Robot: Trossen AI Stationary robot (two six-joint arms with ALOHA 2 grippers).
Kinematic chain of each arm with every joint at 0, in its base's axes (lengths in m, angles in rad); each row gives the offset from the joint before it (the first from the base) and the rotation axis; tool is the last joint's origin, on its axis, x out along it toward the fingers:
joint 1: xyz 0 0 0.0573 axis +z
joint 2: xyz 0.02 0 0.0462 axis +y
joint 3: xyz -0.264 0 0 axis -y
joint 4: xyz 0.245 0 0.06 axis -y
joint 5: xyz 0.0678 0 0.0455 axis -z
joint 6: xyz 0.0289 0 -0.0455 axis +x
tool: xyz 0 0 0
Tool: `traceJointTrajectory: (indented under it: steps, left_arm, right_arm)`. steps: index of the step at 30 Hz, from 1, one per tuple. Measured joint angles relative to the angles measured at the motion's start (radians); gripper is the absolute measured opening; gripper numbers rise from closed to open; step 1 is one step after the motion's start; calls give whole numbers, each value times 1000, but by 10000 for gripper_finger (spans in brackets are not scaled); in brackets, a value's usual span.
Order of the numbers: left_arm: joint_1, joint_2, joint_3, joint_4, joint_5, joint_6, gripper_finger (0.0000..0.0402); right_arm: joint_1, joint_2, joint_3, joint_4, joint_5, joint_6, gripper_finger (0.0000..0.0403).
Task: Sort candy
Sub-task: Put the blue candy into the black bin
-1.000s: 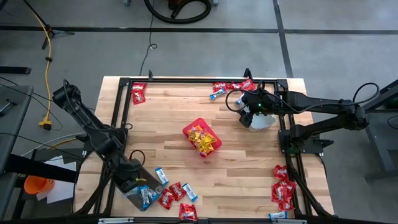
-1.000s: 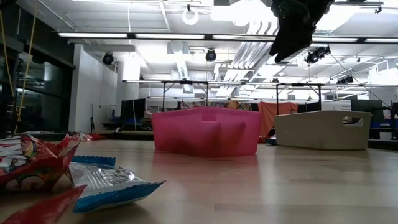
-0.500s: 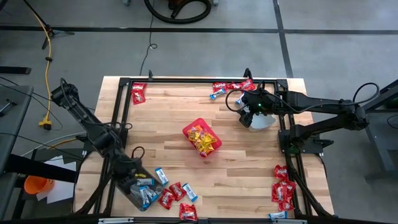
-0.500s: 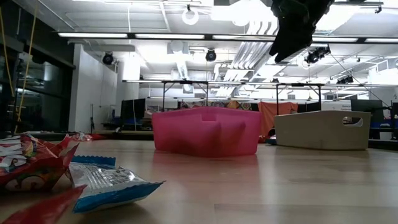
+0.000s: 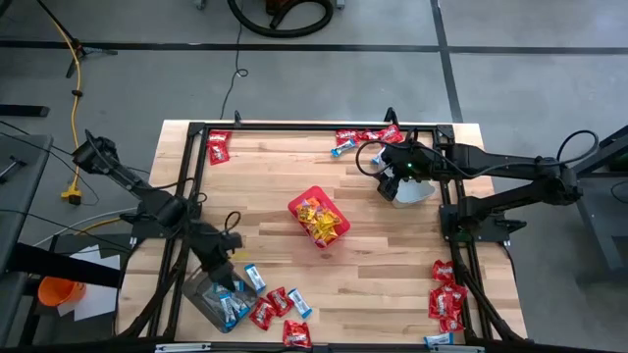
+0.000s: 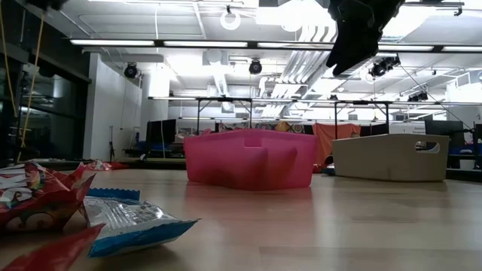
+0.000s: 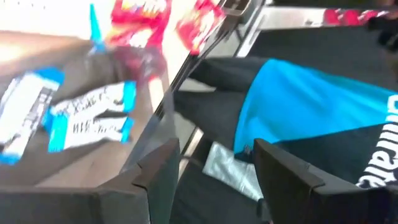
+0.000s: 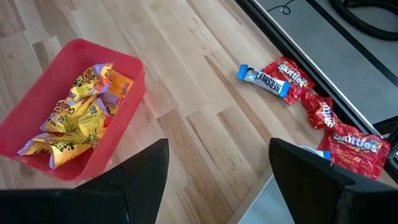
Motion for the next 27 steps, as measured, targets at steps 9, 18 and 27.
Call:
traceJointTrajectory:
  steps: [9,18,27]
  left_arm:
    - [129,0,0,98,5,110,191]
    - [362,0,0,190,8,342,191]
    - [648,0,0,390,4,657,191]
  right_arm:
    - [0,0,0,0,-5,0,272]
    - [0,0,0,1,-46,1,272]
    - [0,-11,0,4,-95,15,272]
